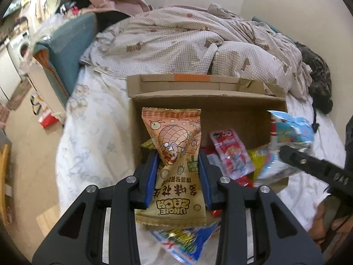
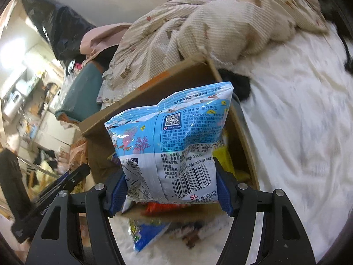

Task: Organize snacks
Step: 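Carry both packets over the box and open both tools to release them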

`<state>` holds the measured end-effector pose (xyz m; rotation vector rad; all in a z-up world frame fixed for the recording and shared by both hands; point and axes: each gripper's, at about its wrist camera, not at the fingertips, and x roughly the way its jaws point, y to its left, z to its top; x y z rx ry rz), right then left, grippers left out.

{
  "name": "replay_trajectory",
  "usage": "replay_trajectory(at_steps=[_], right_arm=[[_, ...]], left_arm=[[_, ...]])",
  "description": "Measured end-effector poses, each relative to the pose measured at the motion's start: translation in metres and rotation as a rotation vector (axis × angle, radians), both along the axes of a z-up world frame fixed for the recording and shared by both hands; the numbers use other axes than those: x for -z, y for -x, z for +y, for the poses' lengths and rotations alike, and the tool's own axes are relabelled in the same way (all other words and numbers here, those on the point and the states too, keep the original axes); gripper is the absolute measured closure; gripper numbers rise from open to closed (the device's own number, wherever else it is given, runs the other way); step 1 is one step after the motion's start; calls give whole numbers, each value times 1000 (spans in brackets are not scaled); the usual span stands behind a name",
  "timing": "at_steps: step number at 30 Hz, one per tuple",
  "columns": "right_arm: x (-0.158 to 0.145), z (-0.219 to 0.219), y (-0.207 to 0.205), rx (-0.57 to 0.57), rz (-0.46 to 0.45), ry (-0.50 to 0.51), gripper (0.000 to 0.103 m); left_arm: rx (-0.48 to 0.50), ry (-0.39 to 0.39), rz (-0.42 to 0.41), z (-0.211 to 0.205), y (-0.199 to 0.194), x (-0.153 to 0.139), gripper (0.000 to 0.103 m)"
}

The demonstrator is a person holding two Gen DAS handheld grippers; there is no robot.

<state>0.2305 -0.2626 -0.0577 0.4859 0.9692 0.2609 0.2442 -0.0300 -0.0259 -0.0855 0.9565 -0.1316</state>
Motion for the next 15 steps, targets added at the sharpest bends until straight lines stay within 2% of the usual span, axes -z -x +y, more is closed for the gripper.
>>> replay_trajectory(at_steps=[4, 7, 11, 14, 15], right_arm=[[3, 13, -18, -37, -40, 45, 30], [8, 15, -23, -43, -34, 67, 30], [11, 12, -25, -28, -12, 48, 28], [5, 12, -23, -27, -40, 63, 27], [2, 11, -22, -35, -51, 59, 21]], left_arm=[[-23, 45, -10, -3, -9, 11, 72], [2, 28, -1, -11, -13, 18, 72], [18, -21, -52, -18, -14, 16, 71], [57, 30, -79, -21, -15, 11, 70], [62, 43, -92, -21, -14, 8, 70]])
